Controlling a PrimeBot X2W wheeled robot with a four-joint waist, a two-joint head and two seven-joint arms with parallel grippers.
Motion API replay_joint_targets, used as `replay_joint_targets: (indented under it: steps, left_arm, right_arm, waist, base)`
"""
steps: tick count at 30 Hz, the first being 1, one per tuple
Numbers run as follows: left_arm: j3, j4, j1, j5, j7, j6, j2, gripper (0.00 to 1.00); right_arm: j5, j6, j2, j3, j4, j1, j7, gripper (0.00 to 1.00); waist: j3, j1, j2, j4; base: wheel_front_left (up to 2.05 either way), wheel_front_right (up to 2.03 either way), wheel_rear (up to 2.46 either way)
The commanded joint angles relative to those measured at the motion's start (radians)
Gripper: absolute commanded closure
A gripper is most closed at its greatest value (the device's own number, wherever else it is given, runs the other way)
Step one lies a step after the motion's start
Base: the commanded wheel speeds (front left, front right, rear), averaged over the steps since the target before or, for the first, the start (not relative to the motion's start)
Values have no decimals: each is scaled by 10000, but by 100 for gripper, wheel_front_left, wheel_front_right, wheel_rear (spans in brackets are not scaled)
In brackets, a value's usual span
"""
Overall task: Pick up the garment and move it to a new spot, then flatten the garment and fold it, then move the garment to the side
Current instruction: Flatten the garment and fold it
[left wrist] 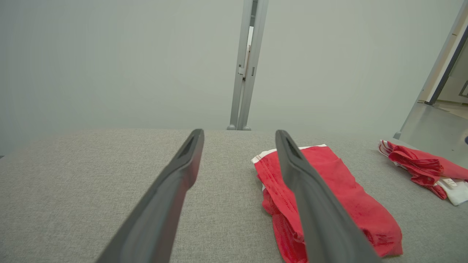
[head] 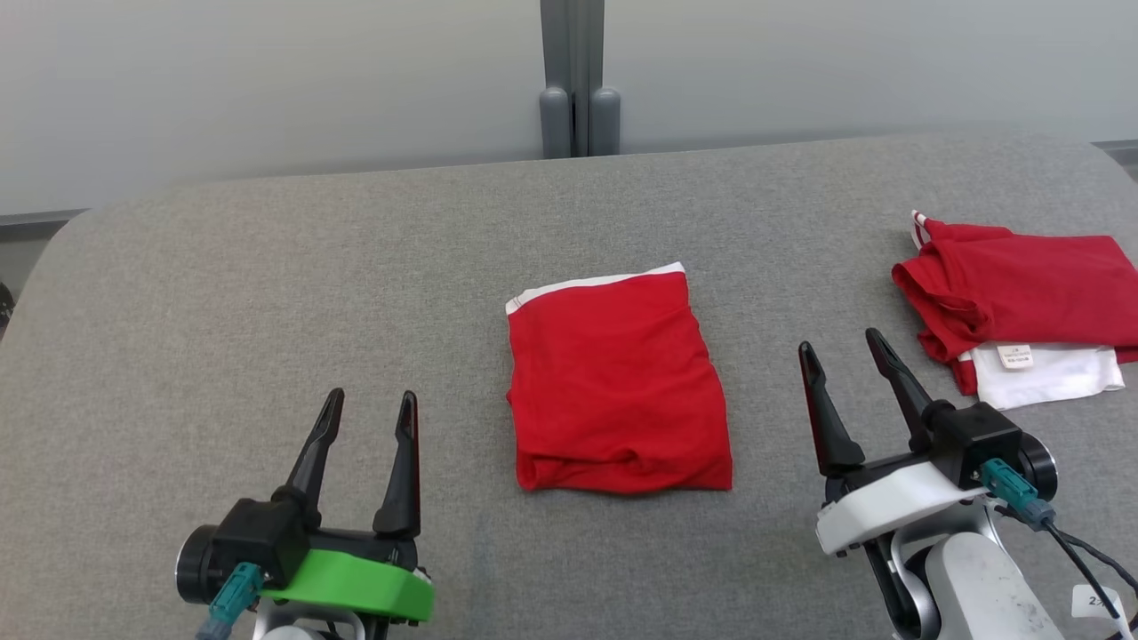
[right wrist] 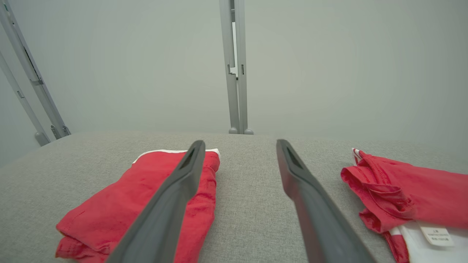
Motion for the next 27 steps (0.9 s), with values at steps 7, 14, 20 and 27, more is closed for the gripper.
replay_joint_targets:
  steps: [7, 14, 20, 27]
  left_arm:
    - [-249, -107, -357, -35, 4, 1, 24, 0]
    - [-495, -111, -883, -159, 4, -62, 24, 0]
    - [-921, -29, -1386, -348, 4, -54, 23, 0]
    - [-1380, -9, -1636, -616, 4, 85, 21, 0]
  right_arm:
    - [-173, -1, 87, -93, -68, -280, -25, 0]
    - [-313, -1, -216, 814, 218, -1304, -23, 100]
    - [-397, -1, -508, 2053, 1409, -2550, -25, 100]
    - [-689, -1, -611, 2259, 3121, -3595, -24, 100]
  waist:
    - [518, 0, 0, 430]
    - [1564, 0, 0, 1200]
    - [2229, 0, 0, 2141]
    - [2546, 0, 0, 3125]
  base:
    - [0, 0, 0]
    - [0, 0, 0]
    - [0, 0, 0]
    - [0, 0, 0]
